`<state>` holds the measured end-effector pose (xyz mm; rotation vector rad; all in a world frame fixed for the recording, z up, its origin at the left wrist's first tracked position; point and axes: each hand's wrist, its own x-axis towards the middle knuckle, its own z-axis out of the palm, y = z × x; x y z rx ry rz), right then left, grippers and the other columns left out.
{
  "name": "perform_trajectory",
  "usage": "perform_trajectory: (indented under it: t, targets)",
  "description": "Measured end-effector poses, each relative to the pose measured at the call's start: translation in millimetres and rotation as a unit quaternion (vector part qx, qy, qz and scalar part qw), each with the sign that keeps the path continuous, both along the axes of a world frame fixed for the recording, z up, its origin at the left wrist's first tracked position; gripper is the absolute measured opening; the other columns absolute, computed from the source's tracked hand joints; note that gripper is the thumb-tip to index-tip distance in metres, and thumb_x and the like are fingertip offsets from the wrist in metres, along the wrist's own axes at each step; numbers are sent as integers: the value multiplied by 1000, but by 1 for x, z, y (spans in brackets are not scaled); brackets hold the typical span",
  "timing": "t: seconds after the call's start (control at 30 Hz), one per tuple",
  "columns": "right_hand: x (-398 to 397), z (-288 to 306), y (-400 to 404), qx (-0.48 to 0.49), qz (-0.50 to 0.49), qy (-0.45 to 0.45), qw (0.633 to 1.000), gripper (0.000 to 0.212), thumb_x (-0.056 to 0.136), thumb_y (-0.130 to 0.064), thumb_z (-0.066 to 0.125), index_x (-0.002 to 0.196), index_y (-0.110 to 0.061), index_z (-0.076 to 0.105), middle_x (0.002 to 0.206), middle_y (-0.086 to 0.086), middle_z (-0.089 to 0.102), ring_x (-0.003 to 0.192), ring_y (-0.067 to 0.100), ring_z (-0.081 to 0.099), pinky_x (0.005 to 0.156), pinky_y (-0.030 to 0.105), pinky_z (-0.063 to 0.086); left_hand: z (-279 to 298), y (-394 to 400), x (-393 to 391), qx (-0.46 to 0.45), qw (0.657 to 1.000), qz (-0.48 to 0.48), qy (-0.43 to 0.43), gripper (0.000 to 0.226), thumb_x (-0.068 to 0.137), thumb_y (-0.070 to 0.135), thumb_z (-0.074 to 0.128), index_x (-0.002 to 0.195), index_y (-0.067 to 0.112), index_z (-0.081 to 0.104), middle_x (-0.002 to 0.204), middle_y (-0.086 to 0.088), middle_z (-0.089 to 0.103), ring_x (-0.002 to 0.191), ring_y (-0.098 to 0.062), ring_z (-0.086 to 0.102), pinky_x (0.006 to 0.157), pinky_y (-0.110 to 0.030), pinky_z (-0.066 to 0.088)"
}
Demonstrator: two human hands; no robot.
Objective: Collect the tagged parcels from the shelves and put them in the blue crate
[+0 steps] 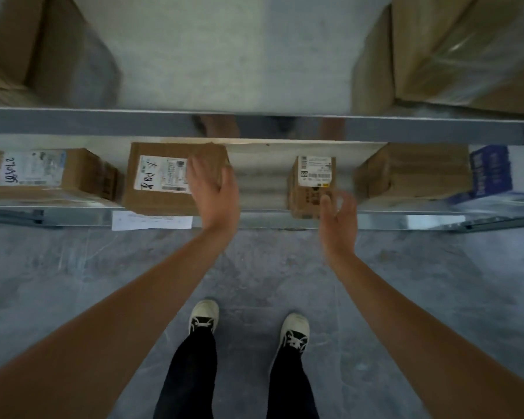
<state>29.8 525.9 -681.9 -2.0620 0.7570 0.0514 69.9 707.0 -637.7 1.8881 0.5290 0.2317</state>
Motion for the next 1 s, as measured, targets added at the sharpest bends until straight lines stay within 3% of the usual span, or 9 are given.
perform_trajectory:
  t: [0.1,0.2,0.3,0.37,0.47,0.57,0.67,0.83,1.0]
  targets:
    - [10,-16,-32,52,-7,74,996,59,100,-42,44,148,-10,35,153,9,37,139,27,37,114,41,32,-32,-48,-4,-73,991,-50,105,56,90,31,45,143,15,38,146,-6,37,136,-27,36,115,-39,27]
    - [32,-31,-46,97,-11,95,991,54,102,-44,38,144,-10,42,144,9,46,131,26,45,111,45,36,-53,-83,6,-208,947,-49,241,53,98,41,39,145,17,36,148,-9,38,136,-29,37,114,-40,29]
    - [59,-39,-48,172,-10,102,980,45,105,-43,26,128,-17,55,115,-3,52,112,16,49,103,41,38,-58,-109,24,-255,915,-71,304,46,105,38,24,127,10,53,113,-5,56,109,-18,50,88,-24,39]
    - [70,-46,-50,228,9,125,966,48,104,-50,21,117,-24,60,114,-1,62,113,20,57,100,41,44,-59,-120,29,-283,906,-89,300,49,106,38,18,114,13,60,83,2,58,80,-13,56,62,-20,39]
    - [73,-55,-43,216,14,136,967,52,103,-51,21,118,-22,62,113,6,66,106,25,63,98,46,49,-68,-123,32,-296,896,-114,311,58,105,41,11,122,13,58,82,0,61,73,-10,56,60,-20,36]
    - [59,-57,-32,144,18,34,989,38,105,-39,32,125,-15,54,117,5,63,107,21,61,97,45,50,-74,-124,26,-312,906,-103,268,54,105,39,15,125,13,58,99,-4,66,87,-13,61,77,-26,47]
    - [25,-45,-28,128,98,-87,983,41,102,-33,44,141,-20,38,131,-3,58,114,8,59,92,21,51,-74,-115,3,-248,951,-102,153,40,104,33,28,131,15,52,113,3,62,102,-9,59,85,-18,50]
    - [-15,-41,-35,36,210,-95,972,80,89,-50,57,151,-19,18,144,-2,46,128,9,50,96,22,49,-71,-88,-35,-166,960,-225,-4,46,101,23,39,143,7,34,133,-3,56,122,-9,54,95,-22,50]
    - [-18,-30,-33,54,204,-106,972,77,93,-42,59,152,-16,19,142,-6,48,125,0,51,96,15,47,-73,-81,-41,-133,965,-226,9,47,98,33,40,139,10,41,130,0,59,121,-7,56,96,-26,50]
